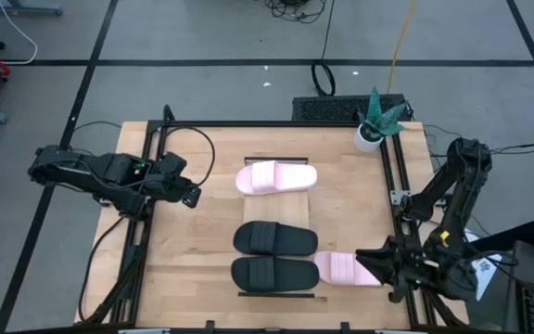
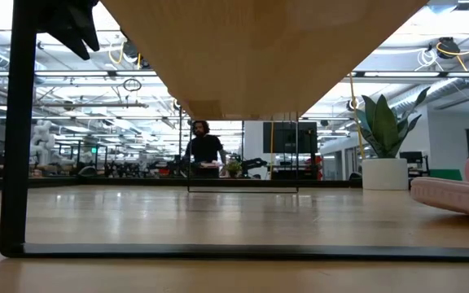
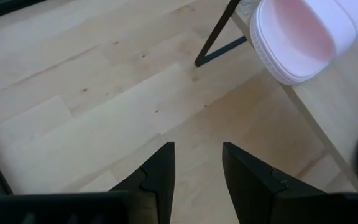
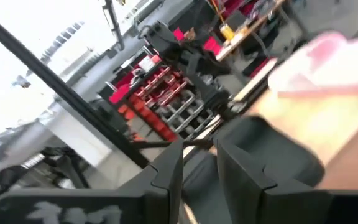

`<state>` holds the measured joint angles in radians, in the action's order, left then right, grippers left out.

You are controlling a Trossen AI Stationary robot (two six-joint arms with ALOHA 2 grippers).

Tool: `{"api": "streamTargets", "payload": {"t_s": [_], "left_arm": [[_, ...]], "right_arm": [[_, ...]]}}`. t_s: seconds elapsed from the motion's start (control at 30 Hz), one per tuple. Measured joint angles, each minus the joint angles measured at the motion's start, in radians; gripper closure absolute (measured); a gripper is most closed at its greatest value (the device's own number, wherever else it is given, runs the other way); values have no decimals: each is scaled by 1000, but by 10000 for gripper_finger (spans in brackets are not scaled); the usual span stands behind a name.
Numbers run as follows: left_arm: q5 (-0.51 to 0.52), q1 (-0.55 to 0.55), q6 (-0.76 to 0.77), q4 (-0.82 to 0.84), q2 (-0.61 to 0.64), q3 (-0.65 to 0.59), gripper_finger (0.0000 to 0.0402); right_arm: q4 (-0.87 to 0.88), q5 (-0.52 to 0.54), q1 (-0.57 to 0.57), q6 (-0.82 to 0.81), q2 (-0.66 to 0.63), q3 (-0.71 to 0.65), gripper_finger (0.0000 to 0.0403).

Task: Pick and place slides into the shelf
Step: Put the pink slides on the shelf

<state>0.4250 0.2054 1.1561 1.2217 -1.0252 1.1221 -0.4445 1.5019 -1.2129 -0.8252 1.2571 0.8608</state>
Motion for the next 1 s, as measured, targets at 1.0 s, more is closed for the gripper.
{"api": "streamTargets", "payload": {"t_s": [1.0], "left_arm": [[-4, 0, -30, 1, 0, 0, 272]], "right_arm": [[-443, 69, -116, -49, -100, -344, 316]]}}
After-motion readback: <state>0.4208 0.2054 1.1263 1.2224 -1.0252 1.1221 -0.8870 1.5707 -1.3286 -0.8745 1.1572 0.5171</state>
